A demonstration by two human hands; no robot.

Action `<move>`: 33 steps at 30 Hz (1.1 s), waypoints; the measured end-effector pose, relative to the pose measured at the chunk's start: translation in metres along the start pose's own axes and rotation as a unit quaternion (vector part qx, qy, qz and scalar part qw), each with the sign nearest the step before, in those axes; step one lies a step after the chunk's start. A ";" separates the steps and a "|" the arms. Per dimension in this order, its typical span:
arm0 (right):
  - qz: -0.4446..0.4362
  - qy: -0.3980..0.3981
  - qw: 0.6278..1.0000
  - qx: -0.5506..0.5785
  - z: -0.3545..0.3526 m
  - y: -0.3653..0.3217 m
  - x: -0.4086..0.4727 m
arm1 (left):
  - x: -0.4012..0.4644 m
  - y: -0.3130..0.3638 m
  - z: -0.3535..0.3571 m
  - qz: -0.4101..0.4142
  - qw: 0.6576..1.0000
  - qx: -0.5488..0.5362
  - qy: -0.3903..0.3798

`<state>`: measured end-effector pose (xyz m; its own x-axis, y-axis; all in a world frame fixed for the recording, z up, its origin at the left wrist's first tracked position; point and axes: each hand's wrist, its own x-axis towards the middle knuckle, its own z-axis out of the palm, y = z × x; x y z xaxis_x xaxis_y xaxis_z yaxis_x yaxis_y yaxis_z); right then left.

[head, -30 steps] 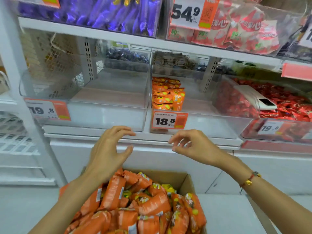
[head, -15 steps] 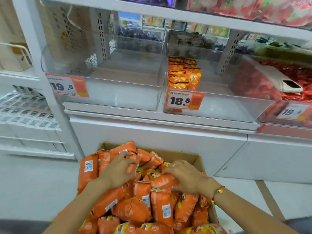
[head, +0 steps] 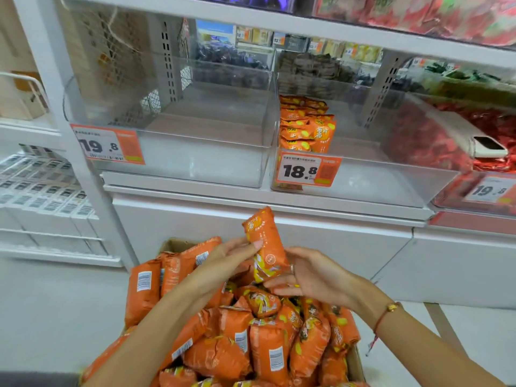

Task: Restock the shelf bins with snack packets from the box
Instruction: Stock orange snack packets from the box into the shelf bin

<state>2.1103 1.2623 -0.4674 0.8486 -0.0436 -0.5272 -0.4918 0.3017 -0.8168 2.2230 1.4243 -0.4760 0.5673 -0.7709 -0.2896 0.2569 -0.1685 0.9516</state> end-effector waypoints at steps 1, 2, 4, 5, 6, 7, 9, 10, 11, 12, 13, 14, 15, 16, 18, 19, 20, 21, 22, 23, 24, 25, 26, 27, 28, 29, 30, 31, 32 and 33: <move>-0.004 0.009 0.999 -0.048 0.003 -0.003 -0.001 | -0.002 0.003 -0.001 0.005 1.000 -0.018 0.024; -0.010 0.021 0.996 -0.091 0.006 -0.006 -0.002 | -0.003 0.006 -0.003 0.008 0.999 -0.014 0.045; -0.033 0.036 0.990 -0.134 0.012 -0.007 -0.002 | -0.006 0.010 -0.004 0.009 0.998 0.013 0.064; -0.048 0.042 0.990 -0.130 0.015 -0.005 -0.001 | -0.007 0.011 -0.004 0.011 0.998 0.017 0.067; -0.060 0.052 0.990 -0.120 0.018 -0.004 0.000 | -0.007 0.011 -0.005 0.014 0.997 0.022 0.068; -0.070 0.063 0.989 -0.116 0.021 -0.003 0.001 | -0.008 0.011 -0.007 0.016 0.997 0.033 0.066; -0.088 0.081 0.981 -0.149 0.025 -0.003 0.000 | -0.010 0.013 -0.010 0.012 0.997 0.057 0.047; -0.098 0.093 0.976 -0.170 0.027 -0.004 0.000 | -0.011 0.013 -0.011 0.009 0.997 0.065 0.031; -0.106 0.105 0.972 -0.183 0.027 -0.004 0.000 | -0.012 0.013 -0.012 0.009 0.997 0.072 0.014; -0.112 0.113 0.969 -0.189 0.026 -0.004 0.000 | -0.013 0.013 -0.011 0.013 0.996 0.085 0.002; -0.114 0.110 0.969 -0.191 0.025 -0.004 -0.002 | -0.014 0.013 -0.010 0.020 0.995 0.102 -0.005; -0.108 0.099 0.970 -0.196 0.024 -0.005 -0.003 | -0.014 0.012 -0.010 0.028 0.993 0.118 -0.004; -0.093 0.086 0.970 -0.209 0.021 -0.005 -0.004 | -0.013 0.011 -0.010 0.036 0.991 0.128 0.003; -0.074 0.075 0.965 -0.240 0.018 -0.004 -0.005 | -0.012 0.009 -0.012 0.040 0.990 0.134 0.016; -0.003 0.058 0.930 -0.363 0.014 0.000 -0.006 | -0.009 0.003 -0.017 0.034 0.988 0.144 0.054; 0.040 0.040 0.895 -0.443 0.012 0.005 -0.005 | -0.008 -0.001 -0.020 0.026 0.986 0.147 0.074; 0.072 0.011 0.853 -0.517 0.011 0.014 -0.004 | -0.007 -0.005 -0.022 0.013 0.985 0.145 0.089; 0.086 -0.020 0.811 -0.578 0.013 0.023 -0.003 | -0.007 -0.008 -0.023 0.001 0.986 0.135 0.099; 0.083 -0.038 0.784 -0.615 0.014 0.032 -0.001 | -0.008 -0.011 -0.024 -0.010 0.987 0.125 0.104; 0.071 -0.043 0.772 -0.630 0.016 0.040 0.001 | -0.008 -0.012 -0.023 -0.018 0.987 0.117 0.105; 0.053 -0.044 0.774 -0.629 0.017 0.046 0.002 | -0.008 -0.012 -0.023 -0.028 0.988 0.113 0.104; 0.040 -0.048 0.786 -0.615 0.016 0.047 0.003 | -0.008 -0.011 -0.024 -0.036 0.988 0.107 0.102; 0.037 -0.048 0.803 -0.592 0.012 0.043 0.003 | -0.008 -0.010 -0.026 -0.046 0.989 0.099 0.101; 0.038 -0.038 0.827 -0.560 0.007 0.036 0.002 | -0.008 -0.008 -0.028 -0.058 0.990 0.088 0.099; 0.031 -0.020 0.854 -0.519 0.001 0.025 0.000 | -0.008 -0.007 -0.031 -0.068 0.990 0.080 0.093; 0.017 0.007 0.882 -0.471 -0.005 0.014 -0.004 | -0.009 -0.004 -0.033 -0.074 0.991 0.074 0.086; -0.013 0.041 0.908 -0.416 -0.009 0.002 -0.008 | -0.009 -0.002 -0.035 -0.079 0.991 0.069 0.083; -0.063 0.089 0.921 -0.373 -0.011 -0.008 -0.012 | -0.011 0.001 -0.037 -0.077 0.992 0.062 0.083; -0.130 0.149 0.917 -0.347 -0.009 -0.016 -0.015 | -0.012 0.005 -0.038 -0.073 0.993 0.052 0.080; -0.205 0.200 0.902 -0.322 -0.006 -0.022 -0.017 | -0.013 0.008 -0.037 -0.069 0.994 0.039 0.075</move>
<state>2.1059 1.2511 -0.4419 0.9103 -0.4049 -0.0866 -0.2725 -0.4284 -0.8615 2.2469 1.4556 -0.4690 0.6423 -0.6385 -0.4241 0.2816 -0.3180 0.9053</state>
